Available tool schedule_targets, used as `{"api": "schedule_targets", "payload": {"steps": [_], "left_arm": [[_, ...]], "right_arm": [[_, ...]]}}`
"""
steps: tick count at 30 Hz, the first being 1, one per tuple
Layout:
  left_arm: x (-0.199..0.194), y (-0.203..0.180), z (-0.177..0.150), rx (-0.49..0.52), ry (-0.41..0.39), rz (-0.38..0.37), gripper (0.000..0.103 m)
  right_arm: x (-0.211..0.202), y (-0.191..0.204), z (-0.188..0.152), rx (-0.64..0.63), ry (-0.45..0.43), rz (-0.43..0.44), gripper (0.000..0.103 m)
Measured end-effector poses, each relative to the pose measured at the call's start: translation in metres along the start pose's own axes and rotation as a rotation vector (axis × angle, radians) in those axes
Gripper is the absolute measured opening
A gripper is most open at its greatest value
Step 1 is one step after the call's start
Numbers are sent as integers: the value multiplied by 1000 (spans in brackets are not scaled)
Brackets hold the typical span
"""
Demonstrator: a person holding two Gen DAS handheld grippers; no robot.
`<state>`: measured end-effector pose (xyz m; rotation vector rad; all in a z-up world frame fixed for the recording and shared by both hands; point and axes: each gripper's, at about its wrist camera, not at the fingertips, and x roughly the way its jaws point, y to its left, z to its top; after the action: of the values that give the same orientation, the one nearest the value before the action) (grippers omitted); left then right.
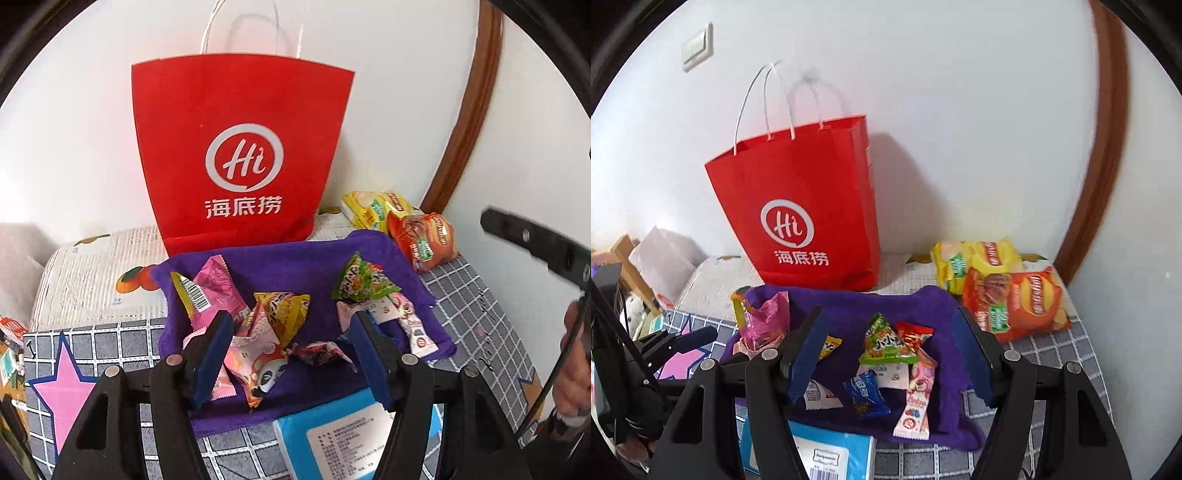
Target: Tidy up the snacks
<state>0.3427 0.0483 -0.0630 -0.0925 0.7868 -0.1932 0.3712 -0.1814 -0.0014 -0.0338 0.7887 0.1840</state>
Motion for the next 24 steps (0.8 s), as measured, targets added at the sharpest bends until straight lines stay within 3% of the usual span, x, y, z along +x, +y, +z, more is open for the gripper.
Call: {"api": "schedule_targets", "payload": {"steps": [5,8,12,14,16,18,24], "left_arm": [[-27,-18,-1,47,-26,8,64],[-49,-28,-7,63,-66,-1,75],[-76,-34,-27,55,-69,-12,77],[-91,-33,-37,38,-73,-12,79],[-107,-33,-48,28,-85,-4,90],[-124,-32,-60,13,-100,20,95],[-165,-42,-96,21,-127,72,99]], "right_arm": [[-20,-2,-28,69,69,10,68],[-41,-1,-51,85,73,-18,70],[-74,5,-77,78,45,-69,90],[-89,8,-88,72,31,-88,91],[-106,13,-99,70,17,-99,97],[-123,20,-110,56,0,-116,101],[-166,39,-141,47,-8,-103,103]]}}
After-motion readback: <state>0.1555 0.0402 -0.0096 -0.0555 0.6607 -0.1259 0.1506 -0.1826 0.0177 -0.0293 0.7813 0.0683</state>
